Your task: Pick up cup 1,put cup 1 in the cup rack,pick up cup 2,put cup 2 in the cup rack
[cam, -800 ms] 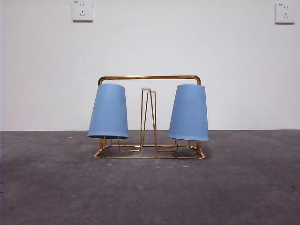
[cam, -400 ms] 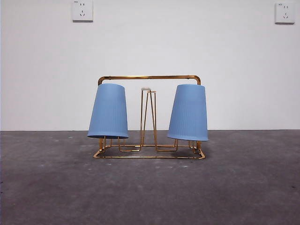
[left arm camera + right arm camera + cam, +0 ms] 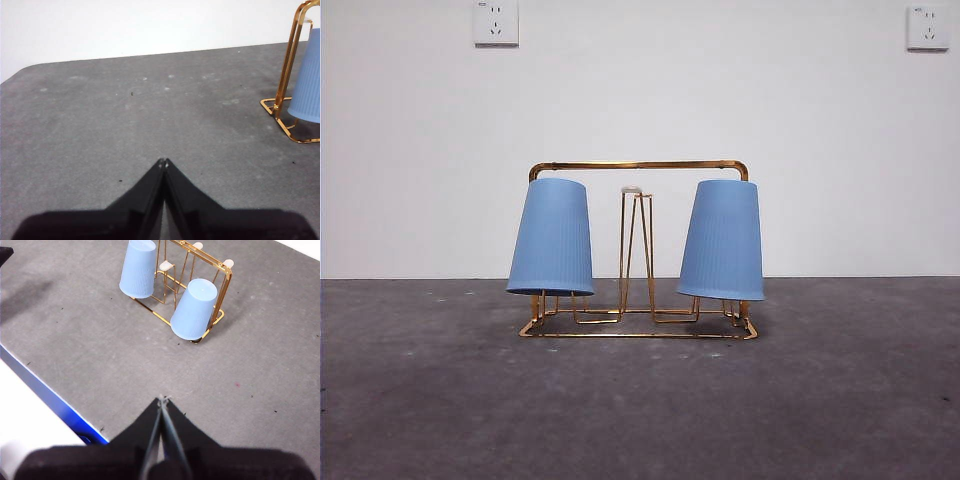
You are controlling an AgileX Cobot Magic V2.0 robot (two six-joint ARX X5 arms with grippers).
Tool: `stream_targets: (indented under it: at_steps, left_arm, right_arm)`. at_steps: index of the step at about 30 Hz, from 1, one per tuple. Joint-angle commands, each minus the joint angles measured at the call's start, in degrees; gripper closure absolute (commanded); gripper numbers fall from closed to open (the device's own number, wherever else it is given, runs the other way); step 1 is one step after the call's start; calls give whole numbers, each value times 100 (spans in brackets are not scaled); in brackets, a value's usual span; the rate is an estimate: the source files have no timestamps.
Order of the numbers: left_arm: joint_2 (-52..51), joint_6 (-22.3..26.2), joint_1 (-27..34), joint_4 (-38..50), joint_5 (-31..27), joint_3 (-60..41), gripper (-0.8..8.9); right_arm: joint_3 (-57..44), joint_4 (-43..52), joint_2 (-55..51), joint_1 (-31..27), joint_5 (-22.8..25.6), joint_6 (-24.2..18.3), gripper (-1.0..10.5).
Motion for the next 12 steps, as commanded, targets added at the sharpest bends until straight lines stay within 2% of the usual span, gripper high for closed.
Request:
stream_targets:
  at_steps: [1, 12]
  left_arm:
    - [4, -55, 17, 39, 2, -59, 817]
    - [79, -55, 17, 39, 2, -59, 817]
  right_arm:
    - [-2, -127, 7, -2, 7, 59, 945]
    - [-2, -127, 7, -2, 7, 59, 945]
